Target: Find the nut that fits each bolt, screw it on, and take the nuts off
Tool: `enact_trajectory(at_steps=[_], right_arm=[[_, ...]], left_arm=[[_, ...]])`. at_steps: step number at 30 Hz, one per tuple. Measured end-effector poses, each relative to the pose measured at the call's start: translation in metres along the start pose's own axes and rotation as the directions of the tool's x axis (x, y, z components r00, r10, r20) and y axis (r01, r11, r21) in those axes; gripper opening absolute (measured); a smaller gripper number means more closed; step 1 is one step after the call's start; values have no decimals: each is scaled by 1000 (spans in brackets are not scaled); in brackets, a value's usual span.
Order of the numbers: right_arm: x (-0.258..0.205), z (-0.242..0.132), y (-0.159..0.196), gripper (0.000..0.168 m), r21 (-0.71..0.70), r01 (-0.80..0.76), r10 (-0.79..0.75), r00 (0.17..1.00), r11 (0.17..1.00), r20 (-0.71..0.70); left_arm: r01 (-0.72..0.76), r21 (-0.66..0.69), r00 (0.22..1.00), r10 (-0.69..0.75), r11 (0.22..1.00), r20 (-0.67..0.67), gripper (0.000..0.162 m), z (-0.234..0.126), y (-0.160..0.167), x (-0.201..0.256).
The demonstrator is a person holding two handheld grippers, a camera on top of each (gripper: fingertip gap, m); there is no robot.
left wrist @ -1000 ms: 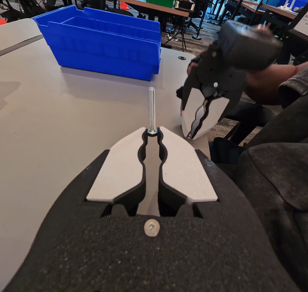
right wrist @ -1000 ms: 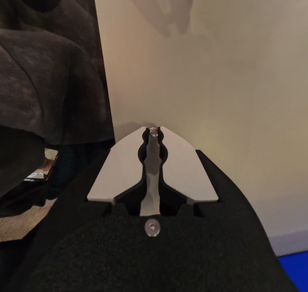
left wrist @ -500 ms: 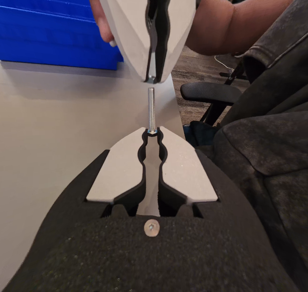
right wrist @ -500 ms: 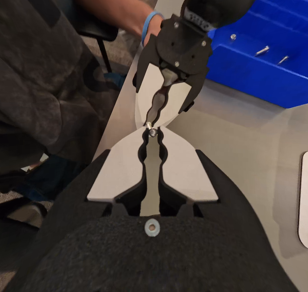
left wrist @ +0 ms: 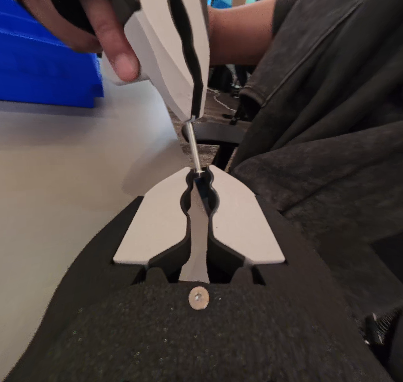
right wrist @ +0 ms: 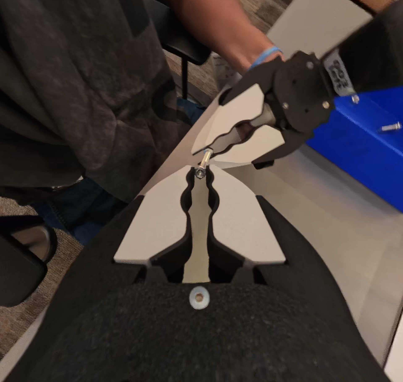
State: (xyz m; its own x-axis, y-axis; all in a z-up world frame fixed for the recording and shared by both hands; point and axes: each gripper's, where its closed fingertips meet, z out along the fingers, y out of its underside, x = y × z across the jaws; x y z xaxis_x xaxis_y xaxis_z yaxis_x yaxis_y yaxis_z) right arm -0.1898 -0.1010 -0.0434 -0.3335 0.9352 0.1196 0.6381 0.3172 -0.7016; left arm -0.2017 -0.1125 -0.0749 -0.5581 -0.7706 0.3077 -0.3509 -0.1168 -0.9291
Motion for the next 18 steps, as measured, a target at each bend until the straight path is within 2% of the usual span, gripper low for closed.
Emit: enact_trajectory(at_steps=[4,8,10,15,18], right_arm=[[4,-5,-29,10,126,115,-112,993,985,-34],[13,-12,-44,10,169,228,-206,969,959,-136],[12,-10,-44,10,156,255,-233,961,954,-146],[10,-9,-49,10,257,219,-188,972,941,-139],[13,-8,-44,10,292,140,-110,987,946,-118]], left_arm=[[24,91,991,-12,996,-131,10,-10,-16,17],[87,196,970,-38,977,-241,10,-19,-29,25],[100,194,964,-47,976,-262,10,-19,-28,26],[125,197,944,-56,972,-327,10,-17,-28,33],[112,168,957,-61,979,-283,9,-13,-24,27]])
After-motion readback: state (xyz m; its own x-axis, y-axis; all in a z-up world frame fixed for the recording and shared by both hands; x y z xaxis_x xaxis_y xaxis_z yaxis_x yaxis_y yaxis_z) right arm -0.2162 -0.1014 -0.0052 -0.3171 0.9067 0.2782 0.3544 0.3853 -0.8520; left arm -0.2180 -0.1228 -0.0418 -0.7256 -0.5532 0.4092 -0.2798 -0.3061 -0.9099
